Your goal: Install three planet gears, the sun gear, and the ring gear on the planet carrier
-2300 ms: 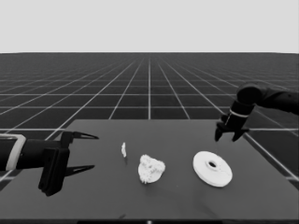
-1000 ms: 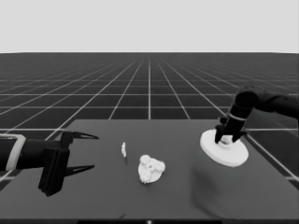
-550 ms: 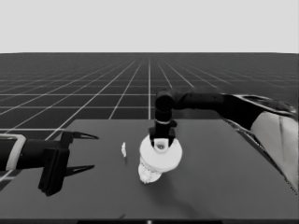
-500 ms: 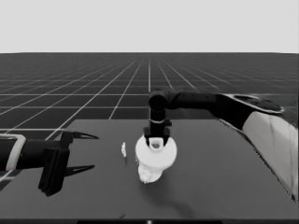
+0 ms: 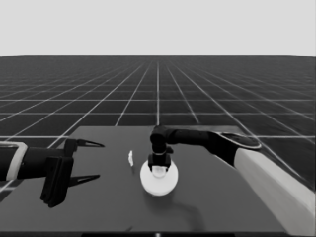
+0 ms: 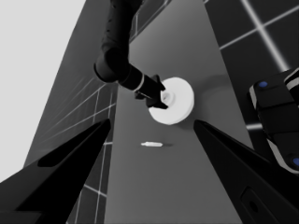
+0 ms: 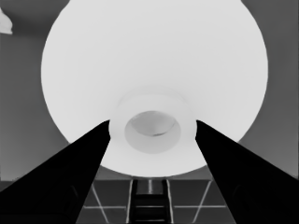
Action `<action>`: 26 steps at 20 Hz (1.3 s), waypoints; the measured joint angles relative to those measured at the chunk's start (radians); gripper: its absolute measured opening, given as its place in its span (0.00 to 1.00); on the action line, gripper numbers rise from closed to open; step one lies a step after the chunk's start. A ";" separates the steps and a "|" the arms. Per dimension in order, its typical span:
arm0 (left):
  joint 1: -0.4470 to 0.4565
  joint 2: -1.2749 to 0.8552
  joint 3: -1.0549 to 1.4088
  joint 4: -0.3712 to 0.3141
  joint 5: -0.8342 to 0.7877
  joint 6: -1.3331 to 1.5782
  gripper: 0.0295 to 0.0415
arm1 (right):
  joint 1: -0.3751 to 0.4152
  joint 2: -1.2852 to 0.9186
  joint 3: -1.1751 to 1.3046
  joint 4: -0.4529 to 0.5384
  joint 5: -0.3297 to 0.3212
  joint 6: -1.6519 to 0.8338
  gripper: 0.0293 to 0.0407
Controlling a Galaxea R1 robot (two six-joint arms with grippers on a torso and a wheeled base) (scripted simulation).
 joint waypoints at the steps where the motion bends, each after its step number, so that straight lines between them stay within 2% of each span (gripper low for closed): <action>1: 0.000 0.000 0.000 0.000 0.000 0.000 0.75 | -0.008 0.002 -0.008 -0.008 0.003 -0.005 0.49; 26: 0.000 0.000 0.000 0.000 0.000 0.000 0.75 | -0.033 0.004 -0.018 -0.018 0.008 0.160 0.49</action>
